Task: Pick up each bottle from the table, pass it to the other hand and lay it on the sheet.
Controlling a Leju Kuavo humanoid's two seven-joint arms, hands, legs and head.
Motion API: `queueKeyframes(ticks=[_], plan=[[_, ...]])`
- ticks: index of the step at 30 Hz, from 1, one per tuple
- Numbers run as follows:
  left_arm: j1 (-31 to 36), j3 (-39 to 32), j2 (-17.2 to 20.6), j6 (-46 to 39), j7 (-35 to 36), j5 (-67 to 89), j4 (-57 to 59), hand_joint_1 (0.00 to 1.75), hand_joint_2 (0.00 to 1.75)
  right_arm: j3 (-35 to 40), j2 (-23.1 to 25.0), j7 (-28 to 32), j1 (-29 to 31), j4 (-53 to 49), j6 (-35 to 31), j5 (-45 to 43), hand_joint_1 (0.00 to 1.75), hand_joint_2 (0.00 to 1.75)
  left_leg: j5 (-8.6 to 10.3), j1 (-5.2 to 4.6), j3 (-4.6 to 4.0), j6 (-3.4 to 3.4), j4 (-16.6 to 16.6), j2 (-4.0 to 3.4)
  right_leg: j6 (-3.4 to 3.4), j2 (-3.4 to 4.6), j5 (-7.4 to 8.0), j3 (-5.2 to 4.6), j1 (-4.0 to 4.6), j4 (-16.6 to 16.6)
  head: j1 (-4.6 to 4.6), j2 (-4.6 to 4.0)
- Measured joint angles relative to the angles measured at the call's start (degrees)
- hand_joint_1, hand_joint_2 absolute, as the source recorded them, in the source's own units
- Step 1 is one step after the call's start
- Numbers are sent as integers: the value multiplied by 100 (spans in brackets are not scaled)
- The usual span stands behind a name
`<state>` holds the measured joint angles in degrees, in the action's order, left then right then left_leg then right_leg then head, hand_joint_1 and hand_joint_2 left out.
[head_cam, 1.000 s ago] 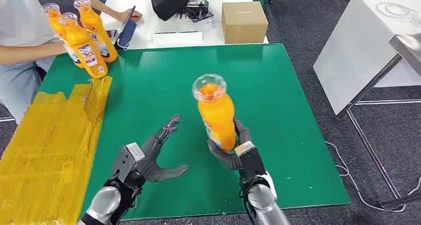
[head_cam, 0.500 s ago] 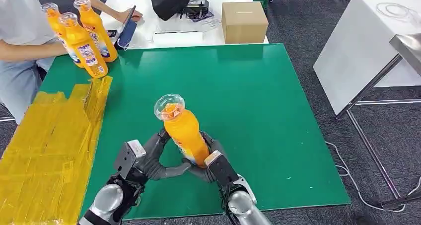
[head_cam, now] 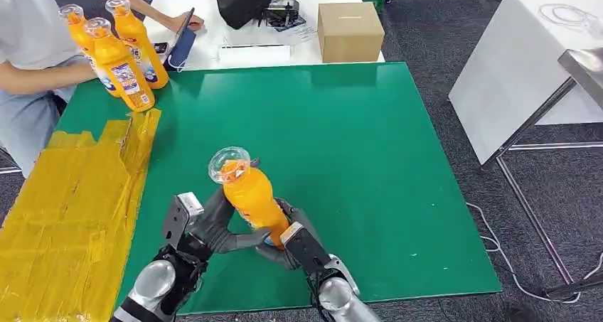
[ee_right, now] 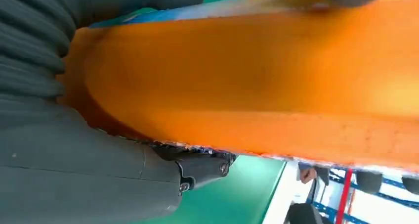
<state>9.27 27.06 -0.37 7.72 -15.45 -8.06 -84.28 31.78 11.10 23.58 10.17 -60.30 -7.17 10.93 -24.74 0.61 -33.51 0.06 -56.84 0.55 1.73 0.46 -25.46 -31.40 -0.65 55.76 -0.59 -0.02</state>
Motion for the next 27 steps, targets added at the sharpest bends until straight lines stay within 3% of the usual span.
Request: queueKeyframes(ticks=[5,6,7,27], plan=[[14,2,0,0,13,-94,31,9,175,53,9,28,44,151,-53,0,175,175,0,0,0,0,0,0,0,0,0,0,0,0,0,0],[18,4,0,0,13,-94,35,77,175,61,9,31,54,169,-64,-2,175,175,0,0,0,0,0,0,0,0,0,-1,0,0,0,0],[22,11,-2,0,13,-99,46,175,175,74,9,33,64,186,-72,-2,175,175,0,0,0,0,0,0,0,0,0,-1,0,0,0,0],[93,96,-44,-31,11,-182,173,175,175,94,39,48,157,387,-103,-48,175,175,0,0,0,0,0,0,0,0,0,-1,0,0,0,0]])
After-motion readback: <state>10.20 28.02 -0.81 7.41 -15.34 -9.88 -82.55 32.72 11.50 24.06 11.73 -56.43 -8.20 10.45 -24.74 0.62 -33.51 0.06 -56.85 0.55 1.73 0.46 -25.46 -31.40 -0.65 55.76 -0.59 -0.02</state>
